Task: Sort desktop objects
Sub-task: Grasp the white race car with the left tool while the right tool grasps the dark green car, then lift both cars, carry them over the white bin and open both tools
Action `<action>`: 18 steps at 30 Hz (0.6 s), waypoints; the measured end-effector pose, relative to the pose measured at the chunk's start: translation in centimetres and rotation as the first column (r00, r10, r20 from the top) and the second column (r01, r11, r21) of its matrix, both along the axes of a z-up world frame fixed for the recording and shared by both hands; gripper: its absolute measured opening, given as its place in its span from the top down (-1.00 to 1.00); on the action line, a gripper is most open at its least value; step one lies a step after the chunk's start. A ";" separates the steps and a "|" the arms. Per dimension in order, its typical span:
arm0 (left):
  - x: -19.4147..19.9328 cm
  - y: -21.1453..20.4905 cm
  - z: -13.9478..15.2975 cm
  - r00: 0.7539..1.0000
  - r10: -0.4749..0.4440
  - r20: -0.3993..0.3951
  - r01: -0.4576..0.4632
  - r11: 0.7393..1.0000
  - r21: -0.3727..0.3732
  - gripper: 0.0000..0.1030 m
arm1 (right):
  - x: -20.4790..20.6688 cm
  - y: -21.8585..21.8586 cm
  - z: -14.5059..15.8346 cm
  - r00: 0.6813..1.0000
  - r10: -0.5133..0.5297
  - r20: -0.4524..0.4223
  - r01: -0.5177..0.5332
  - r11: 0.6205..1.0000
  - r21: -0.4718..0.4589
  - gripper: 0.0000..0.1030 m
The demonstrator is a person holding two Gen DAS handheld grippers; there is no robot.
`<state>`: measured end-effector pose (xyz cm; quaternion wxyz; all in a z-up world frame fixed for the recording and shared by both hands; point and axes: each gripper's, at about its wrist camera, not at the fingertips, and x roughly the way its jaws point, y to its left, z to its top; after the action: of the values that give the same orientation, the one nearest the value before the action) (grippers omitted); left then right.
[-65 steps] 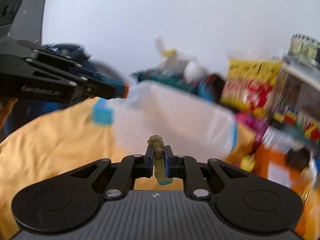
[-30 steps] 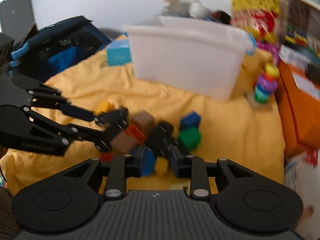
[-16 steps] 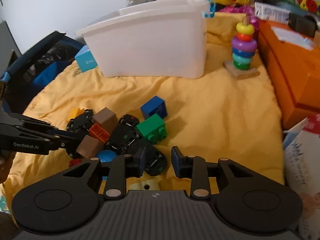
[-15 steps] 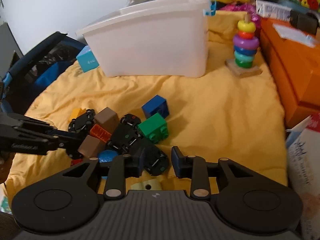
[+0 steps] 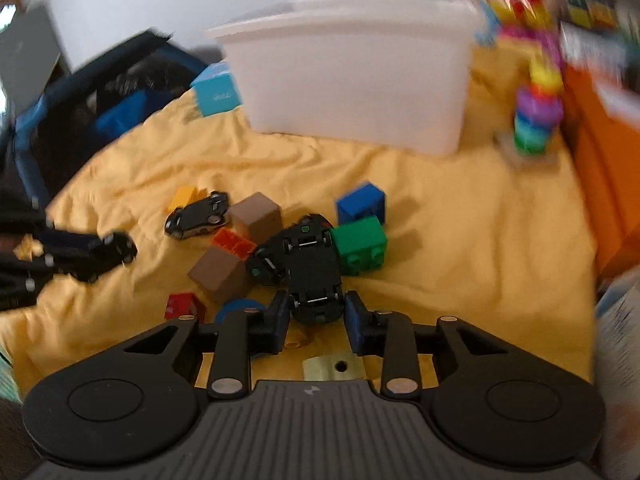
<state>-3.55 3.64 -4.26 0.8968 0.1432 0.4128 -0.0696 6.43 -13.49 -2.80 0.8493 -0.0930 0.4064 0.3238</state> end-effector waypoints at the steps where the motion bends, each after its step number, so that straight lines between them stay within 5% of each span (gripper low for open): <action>1: -0.2 -0.4 -0.3 1.000 -0.002 0.000 0.002 1.000 0.017 0.64 | -0.8 0.5 0.4 0.999 0.013 0.043 -0.012 0.999 -0.038 0.36; 4: -0.4 -1.5 -1.5 0.998 -0.031 -0.046 0.032 0.999 0.021 0.64 | -3.4 1.7 1.6 0.985 0.083 0.152 -0.059 0.986 -0.156 0.36; 8: -1.5 -3.6 -2.5 0.991 -0.113 -0.068 0.117 0.992 0.044 0.34 | -5.7 2.1 1.9 0.978 0.175 0.115 -0.146 0.962 -0.229 0.36; 13: -2.2 -3.2 -1.6 0.993 -0.108 -0.053 0.106 0.993 -0.043 0.20 | -7.2 1.8 0.4 0.988 0.156 -0.020 -0.157 0.969 -0.192 0.34; 18: -2.8 -1.4 -0.6 0.999 -0.040 -0.012 0.038 0.990 -0.139 0.19 | -6.7 -0.5 0.1 0.988 0.015 -0.157 -0.020 0.999 -0.030 0.29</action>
<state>-6.34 2.22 -4.83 0.9001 0.0877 0.4106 -0.1166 -0.25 -13.95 -2.73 0.8104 -0.0841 0.4759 0.3313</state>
